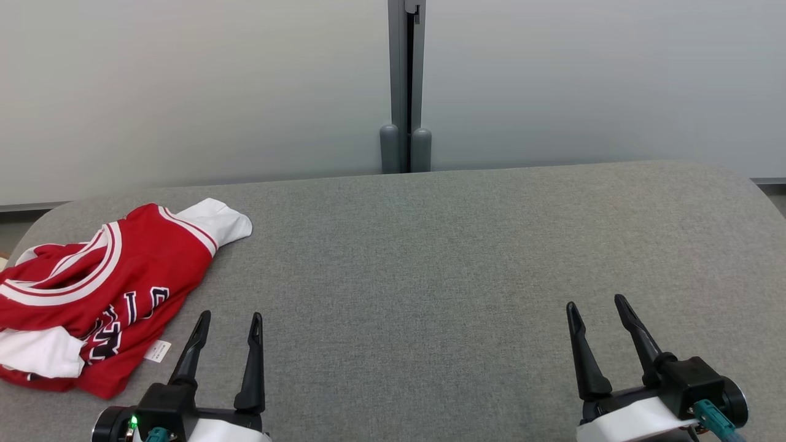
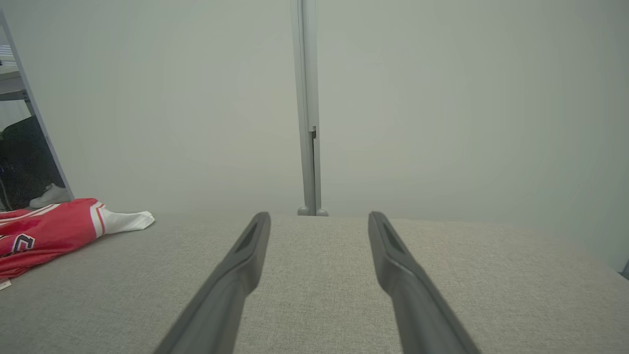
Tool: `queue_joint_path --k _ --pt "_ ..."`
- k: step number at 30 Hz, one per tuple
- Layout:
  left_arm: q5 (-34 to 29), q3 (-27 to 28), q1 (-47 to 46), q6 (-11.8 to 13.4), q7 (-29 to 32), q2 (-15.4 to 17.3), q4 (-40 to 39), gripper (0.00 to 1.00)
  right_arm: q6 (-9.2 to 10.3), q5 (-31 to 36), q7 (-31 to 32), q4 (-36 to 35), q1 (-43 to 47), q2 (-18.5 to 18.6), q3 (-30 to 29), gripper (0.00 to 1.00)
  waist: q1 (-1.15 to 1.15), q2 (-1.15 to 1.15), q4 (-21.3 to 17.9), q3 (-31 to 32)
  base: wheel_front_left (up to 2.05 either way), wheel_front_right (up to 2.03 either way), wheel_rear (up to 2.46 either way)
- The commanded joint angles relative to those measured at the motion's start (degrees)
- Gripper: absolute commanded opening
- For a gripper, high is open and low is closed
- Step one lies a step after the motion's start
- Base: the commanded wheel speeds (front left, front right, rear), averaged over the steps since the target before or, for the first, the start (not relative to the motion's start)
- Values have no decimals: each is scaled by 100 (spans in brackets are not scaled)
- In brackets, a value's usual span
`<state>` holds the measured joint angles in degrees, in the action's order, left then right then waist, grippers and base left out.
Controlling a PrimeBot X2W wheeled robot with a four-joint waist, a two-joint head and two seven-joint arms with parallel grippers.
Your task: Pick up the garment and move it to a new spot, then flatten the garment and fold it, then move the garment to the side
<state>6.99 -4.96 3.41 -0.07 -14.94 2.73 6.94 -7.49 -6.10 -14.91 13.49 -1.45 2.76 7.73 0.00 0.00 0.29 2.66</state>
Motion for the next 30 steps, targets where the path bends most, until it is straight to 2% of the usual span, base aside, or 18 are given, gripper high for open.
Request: queue_joint_path --k 1,13,18,23,30 --pt "-41 9 67 24 -32 28 10 100 0 52 -38 4 8 23 -1 100 0 0 -1 0 0 0 0" --pt "-62 -4 73 -19 -26 27 52 100 0 -26 -37 8 0 22 -1 100 0 0 57 24 0 0 0" --pt "-85 18 58 19 -26 28 69 100 0 -17 -37 13 36 21 68 100 0 0 193 37 0 0 0" --pt "-166 21 -10 42 -26 26 1 100 0 -23 -37 -10 68 21 107 100 0 0 531 7 0 0 0" --pt "-244 49 24 98 -26 26 -57 100 0 -36 -30 -38 104 21 107 100 0 0 1286 -62 0 0 0"
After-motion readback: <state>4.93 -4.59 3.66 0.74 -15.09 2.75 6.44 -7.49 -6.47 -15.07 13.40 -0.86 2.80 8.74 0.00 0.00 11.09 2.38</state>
